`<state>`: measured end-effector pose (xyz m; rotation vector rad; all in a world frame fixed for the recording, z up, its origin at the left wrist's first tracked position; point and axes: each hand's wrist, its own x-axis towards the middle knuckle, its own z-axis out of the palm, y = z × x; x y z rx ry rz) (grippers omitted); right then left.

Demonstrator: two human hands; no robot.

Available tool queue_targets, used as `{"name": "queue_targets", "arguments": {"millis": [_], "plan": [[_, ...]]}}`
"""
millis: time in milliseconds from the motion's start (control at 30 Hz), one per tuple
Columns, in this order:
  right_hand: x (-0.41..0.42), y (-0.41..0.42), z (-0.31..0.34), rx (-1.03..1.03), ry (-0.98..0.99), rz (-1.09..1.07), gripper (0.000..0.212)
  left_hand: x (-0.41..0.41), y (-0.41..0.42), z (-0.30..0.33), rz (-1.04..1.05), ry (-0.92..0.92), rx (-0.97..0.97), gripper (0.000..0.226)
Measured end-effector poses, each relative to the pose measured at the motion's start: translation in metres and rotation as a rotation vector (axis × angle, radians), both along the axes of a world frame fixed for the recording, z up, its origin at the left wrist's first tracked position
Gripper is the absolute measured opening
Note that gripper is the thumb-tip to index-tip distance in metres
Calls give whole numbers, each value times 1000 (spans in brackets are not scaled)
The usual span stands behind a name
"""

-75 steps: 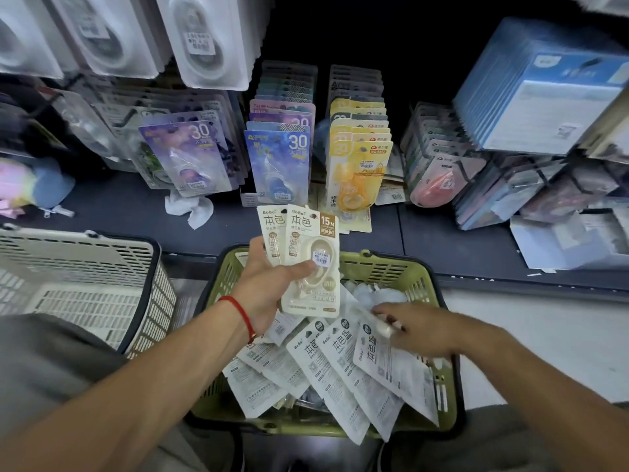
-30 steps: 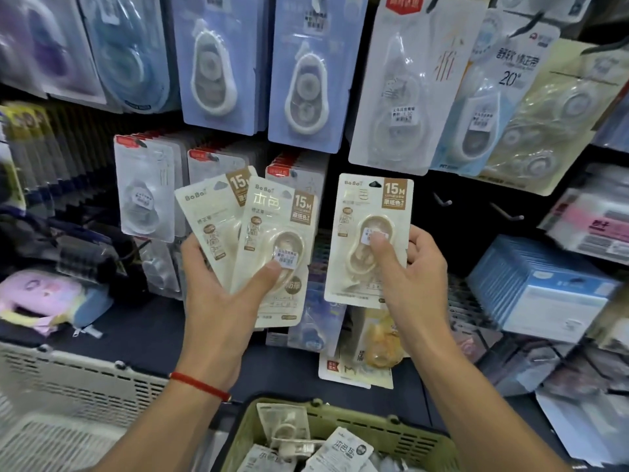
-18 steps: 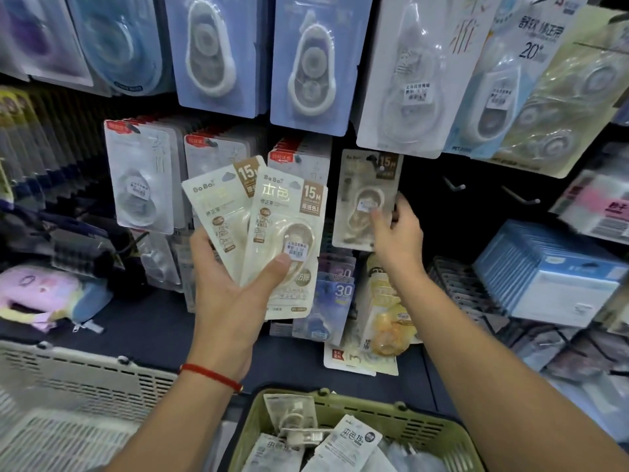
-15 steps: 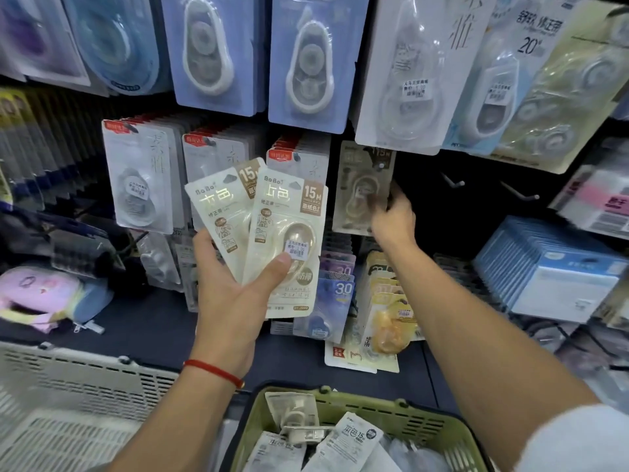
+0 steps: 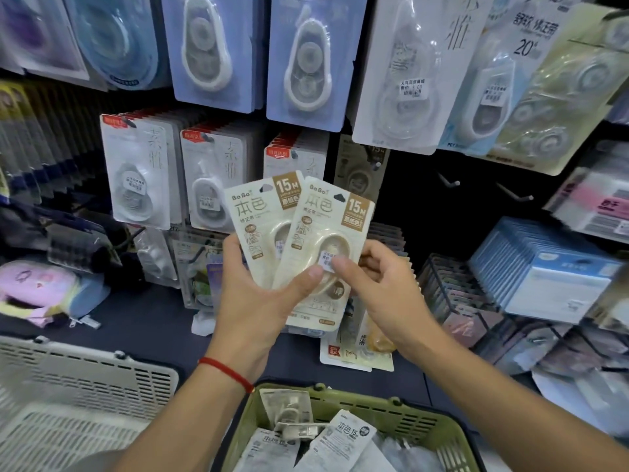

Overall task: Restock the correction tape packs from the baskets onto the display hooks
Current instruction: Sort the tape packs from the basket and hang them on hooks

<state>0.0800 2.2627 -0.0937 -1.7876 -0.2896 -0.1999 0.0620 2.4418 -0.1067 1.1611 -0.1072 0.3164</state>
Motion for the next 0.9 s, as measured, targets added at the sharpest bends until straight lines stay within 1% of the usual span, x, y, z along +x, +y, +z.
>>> {"name": "queue_targets", "arguments": {"millis": [100,167,233,300,333,433,467,600,700,800,900], "plan": [[-4,-9,7,101,21,-56,28,-2,-2,0,0,24,-21,67],[-4,-17,18,126,-18,-110,27,-2,-1,0,56,54,22,52],[-2,-23,29,113,-69,-162,35,0,2,-2,106,85,51,42],[2,-27,37,112,-74,-211,46,1,4,-3,131,108,53,39],[5,-28,39,122,-66,-223,46,1,5,-3,144,116,56,38],[14,-29,40,155,-19,-238,34,0,6,-1,158,138,55,38],[15,-29,39,156,-11,-243,33,-1,7,0,157,146,56,38],[12,-24,32,165,-27,-263,42,-3,9,4,159,170,65,37],[13,-24,23,172,-55,-284,41,-4,10,4,148,165,71,36],[20,-25,3,175,-46,-293,35,-2,10,0,152,151,100,43],[49,-25,-11,171,-63,-342,27,1,9,-5,160,129,158,54]]}}
